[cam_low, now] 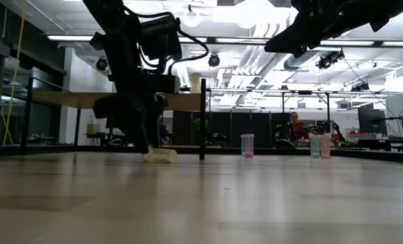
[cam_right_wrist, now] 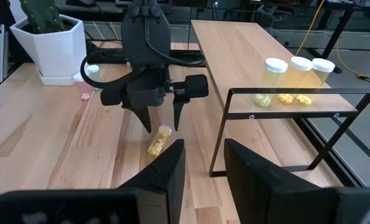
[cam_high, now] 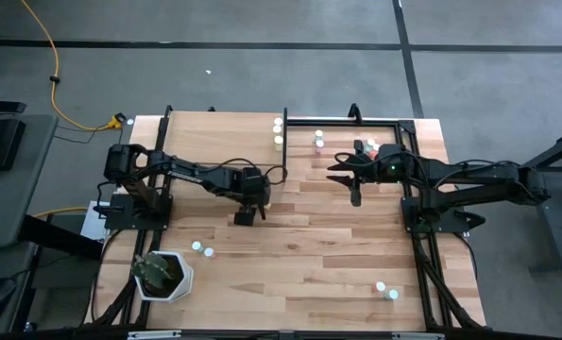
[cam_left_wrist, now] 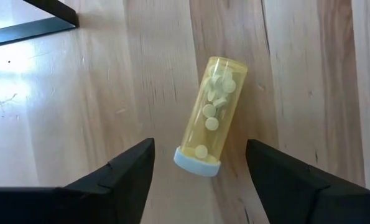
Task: Pick and place medicine bottles onto shelf by color
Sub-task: Put the yellow pill bottle on the shelf
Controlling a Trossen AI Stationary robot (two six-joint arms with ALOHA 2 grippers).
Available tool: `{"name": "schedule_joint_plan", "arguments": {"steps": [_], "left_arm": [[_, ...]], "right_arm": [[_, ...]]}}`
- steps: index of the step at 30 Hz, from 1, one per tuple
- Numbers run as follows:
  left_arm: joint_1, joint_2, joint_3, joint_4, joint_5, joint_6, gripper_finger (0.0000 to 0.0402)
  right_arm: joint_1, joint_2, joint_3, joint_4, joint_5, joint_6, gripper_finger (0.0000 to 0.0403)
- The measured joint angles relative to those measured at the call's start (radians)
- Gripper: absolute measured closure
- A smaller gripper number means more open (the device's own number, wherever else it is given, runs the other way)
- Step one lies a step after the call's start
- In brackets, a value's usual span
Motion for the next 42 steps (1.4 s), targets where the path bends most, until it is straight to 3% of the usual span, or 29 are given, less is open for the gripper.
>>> {"name": "schedule_joint_plan", "arguments": {"steps": [19, 33, 42], "left_arm": [[-0.009, 0.056, 0.0, 0.017, -0.032, 0.03, 0.0178], [-0.015, 0.034, -0.002, -0.002, -0.031, -0.029, 0.031], [-0.078, -0.05, 0.111, -0.241, -0.022, -0.108, 0.0284]], "right_arm": [[0.0, 0.0, 0.0, -0.002, 0.0, 0.0, 0.03], [0.0, 0.0, 0.0, -0.003, -0.008, 0.006, 0.03], [0.003, 0.03, 0.001, 0.082, -0.101, 0.029, 0.03]]}}
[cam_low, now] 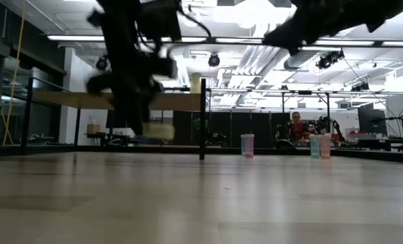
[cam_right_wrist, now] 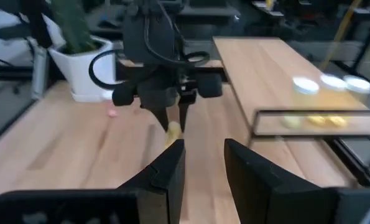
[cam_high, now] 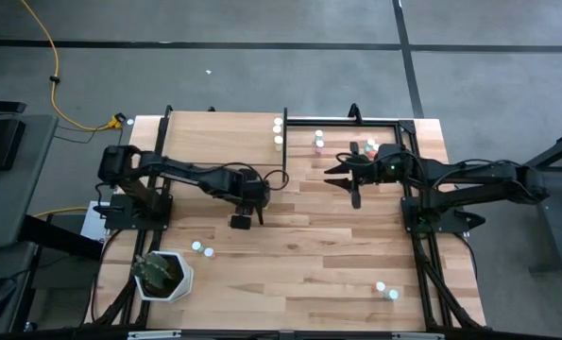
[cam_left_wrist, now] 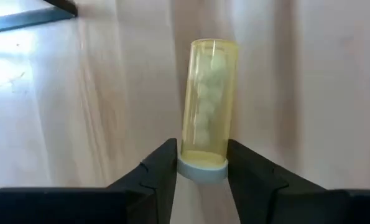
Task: Pick and place medicine bottles onto shelf by color
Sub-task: Put the yellow pill bottle on the shelf
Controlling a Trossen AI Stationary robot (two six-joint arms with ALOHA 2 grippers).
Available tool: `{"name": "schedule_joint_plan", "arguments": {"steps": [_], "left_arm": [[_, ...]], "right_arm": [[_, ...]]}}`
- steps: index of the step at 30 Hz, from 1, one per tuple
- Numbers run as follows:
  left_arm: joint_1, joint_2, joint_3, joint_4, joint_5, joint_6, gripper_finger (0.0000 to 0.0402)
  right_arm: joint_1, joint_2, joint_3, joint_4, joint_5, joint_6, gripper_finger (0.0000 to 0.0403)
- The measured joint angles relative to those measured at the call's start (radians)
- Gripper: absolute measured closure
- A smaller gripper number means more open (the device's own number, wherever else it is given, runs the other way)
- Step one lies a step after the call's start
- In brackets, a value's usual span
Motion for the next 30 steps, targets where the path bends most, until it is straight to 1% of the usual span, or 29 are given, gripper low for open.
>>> {"name": "schedule_joint_plan", "arguments": {"steps": [3, 5, 10, 13, 15, 19, 23, 28, 30], "left_arm": [[-0.039, -0.041, 0.07, -0.047, 0.001, -0.015, 0.0285], [-0.064, -0.078, 0.118, -0.088, 0.001, -0.027, 0.029], [-0.105, -0.155, 0.222, -0.09, -0.047, -0.029, 0.0295], [-0.11, -0.185, 0.275, -0.091, -0.074, -0.019, 0.0291], [-0.107, -0.201, 0.295, -0.098, -0.075, -0.01, 0.029], [-0.09, -0.202, 0.322, -0.094, -0.078, -0.003, 0.029], [-0.067, -0.187, 0.325, -0.092, -0.077, 0.032, 0.029], [-0.041, -0.18, 0.325, -0.093, -0.078, 0.037, 0.0289], [-0.034, -0.18, 0.325, -0.091, -0.079, 0.04, 0.0289]], "right_arm": [[0.005, 0.039, -0.001, 0.073, -0.041, -0.004, 0.03], [0.012, 0.064, -0.001, 0.099, -0.063, -0.035, 0.03], [0.041, 0.151, -0.001, 0.244, -0.066, -0.127, 0.03], [0.053, 0.208, -0.001, 0.349, -0.065, -0.157, 0.03], [0.053, 0.252, 0.012, 0.422, -0.066, -0.15, 0.03], [0.053, 0.335, 0.084, 0.447, -0.066, -0.128, 0.0302], [0.053, 0.421, 0.182, 0.436, -0.067, -0.13, 0.0326], [0.052, 0.484, 0.28, 0.433, -0.108, -0.125, 0.0391], [0.052, 0.502, 0.308, 0.421, -0.129, -0.128, 0.0396]]}}
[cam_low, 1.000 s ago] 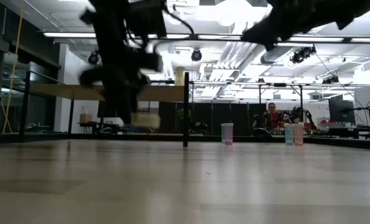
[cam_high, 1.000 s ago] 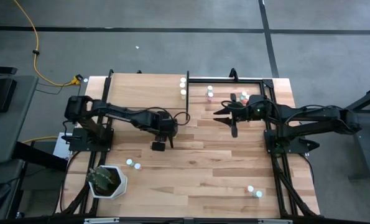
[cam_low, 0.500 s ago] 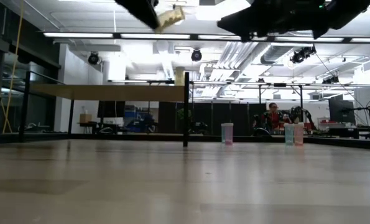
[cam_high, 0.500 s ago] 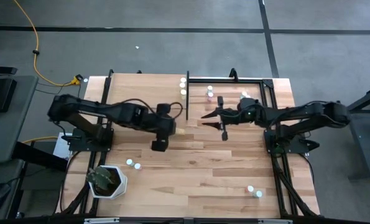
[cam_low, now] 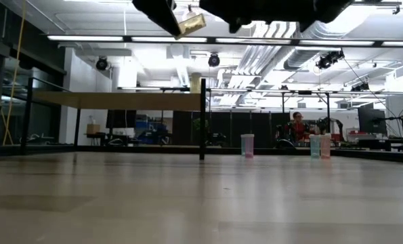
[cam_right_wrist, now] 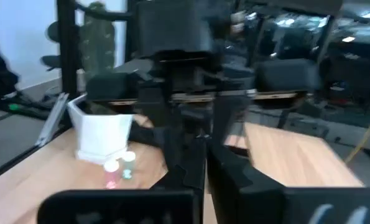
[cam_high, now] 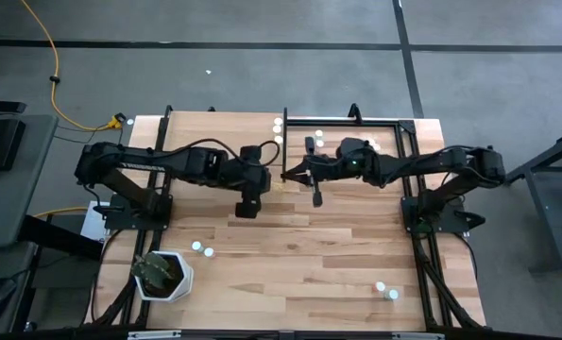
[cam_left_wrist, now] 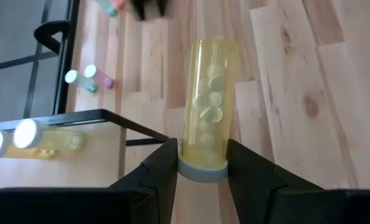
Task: Pick and place medicine bottles onto shelf by color
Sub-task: Put the yellow pill bottle on the shelf
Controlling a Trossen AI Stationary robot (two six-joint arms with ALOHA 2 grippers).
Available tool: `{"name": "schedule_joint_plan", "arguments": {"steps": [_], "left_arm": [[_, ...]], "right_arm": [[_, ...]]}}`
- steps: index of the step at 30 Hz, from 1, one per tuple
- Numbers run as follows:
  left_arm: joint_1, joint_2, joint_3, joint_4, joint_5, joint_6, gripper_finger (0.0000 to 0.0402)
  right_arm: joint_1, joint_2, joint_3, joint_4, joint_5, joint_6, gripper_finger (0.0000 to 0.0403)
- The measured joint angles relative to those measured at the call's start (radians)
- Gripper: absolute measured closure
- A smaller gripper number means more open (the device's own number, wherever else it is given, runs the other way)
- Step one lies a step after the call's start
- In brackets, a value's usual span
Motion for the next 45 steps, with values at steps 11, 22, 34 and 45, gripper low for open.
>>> {"name": "schedule_joint_plan", "arguments": {"steps": [11, 22, 34, 45], "left_arm": [[0.014, 0.0, 0.0, -0.004, -0.014, 0.009, 0.0289], [0.022, 0.0, 0.0, -0.005, -0.04, 0.016, 0.0289], [0.023, -0.001, 0.0, 0.023, -0.045, 0.023, 0.0289], [0.06, -0.006, 0.0, 0.053, -0.073, 0.056, 0.0289]], "right_arm": [[0.001, 0.101, 0.111, -0.115, -0.014, -0.009, 0.0402], [0.0, 0.1, 0.119, -0.241, 0.044, -0.031, 0.0402], [-0.026, 0.1, 0.119, -0.267, 0.046, -0.032, 0.0403], [-0.072, 0.07, 0.117, -0.288, 0.054, -0.03, 0.0403]]}}
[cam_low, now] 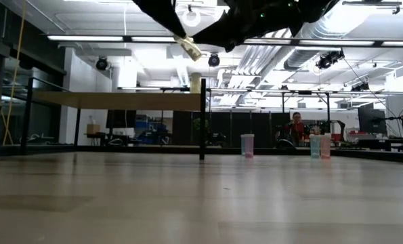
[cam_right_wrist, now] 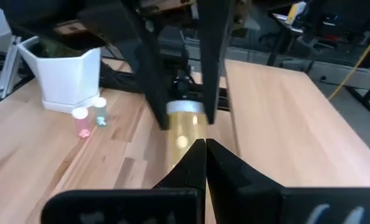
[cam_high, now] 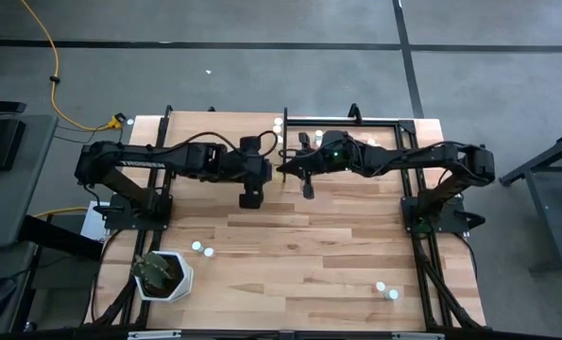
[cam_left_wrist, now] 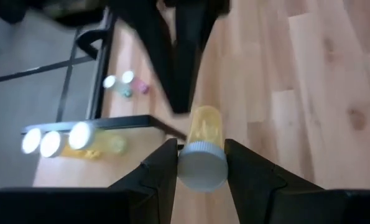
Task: Pick and place medicine bottles onto shelf by color
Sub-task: Put the yellow pill bottle on the shelf
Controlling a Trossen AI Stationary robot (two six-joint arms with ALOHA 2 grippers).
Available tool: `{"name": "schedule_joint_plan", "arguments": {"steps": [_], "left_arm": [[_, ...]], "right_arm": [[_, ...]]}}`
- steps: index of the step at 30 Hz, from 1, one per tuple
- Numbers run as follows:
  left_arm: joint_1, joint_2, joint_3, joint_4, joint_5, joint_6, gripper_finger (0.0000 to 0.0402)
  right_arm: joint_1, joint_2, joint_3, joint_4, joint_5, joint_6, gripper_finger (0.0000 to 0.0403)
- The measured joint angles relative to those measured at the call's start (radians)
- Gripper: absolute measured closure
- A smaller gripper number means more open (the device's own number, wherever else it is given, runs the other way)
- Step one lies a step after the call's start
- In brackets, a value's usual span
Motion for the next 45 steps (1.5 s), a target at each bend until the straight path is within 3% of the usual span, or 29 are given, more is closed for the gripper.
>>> {"name": "schedule_joint_plan", "arguments": {"steps": [6, 13, 21, 28, 33, 45], "left_arm": [[0.08, 0.0, 0.0, -0.014, -0.027, 0.041, 0.0289], [0.185, 0.0, 0.0, 0.023, -0.032, 0.076, 0.0289], [0.217, 0.002, 0.014, 0.004, -0.037, 0.099, 0.0289], [0.175, 0.001, 0.117, -0.089, -0.027, 0.082, 0.0289], [0.156, 0.001, 0.122, -0.113, 0.061, 0.076, 0.0289], [0.193, 0.002, 0.111, -0.107, 0.071, 0.083, 0.0289]], "right_arm": [[-0.041, -0.092, 0.0, -0.08, 0.004, -0.004, 0.0403], [-0.053, -0.223, 0.0, -0.217, 0.111, -0.044, 0.0403], [-0.056, -0.279, 0.0, -0.294, 0.158, -0.057, 0.0403], [-0.11, -0.184, 0.0, -0.245, 0.083, -0.061, 0.0403], [-0.132, -0.056, 0.0, -0.104, -0.027, -0.083, 0.0403], [-0.13, 0.061, 0.0, 0.074, -0.069, -0.083, 0.0403]]}}
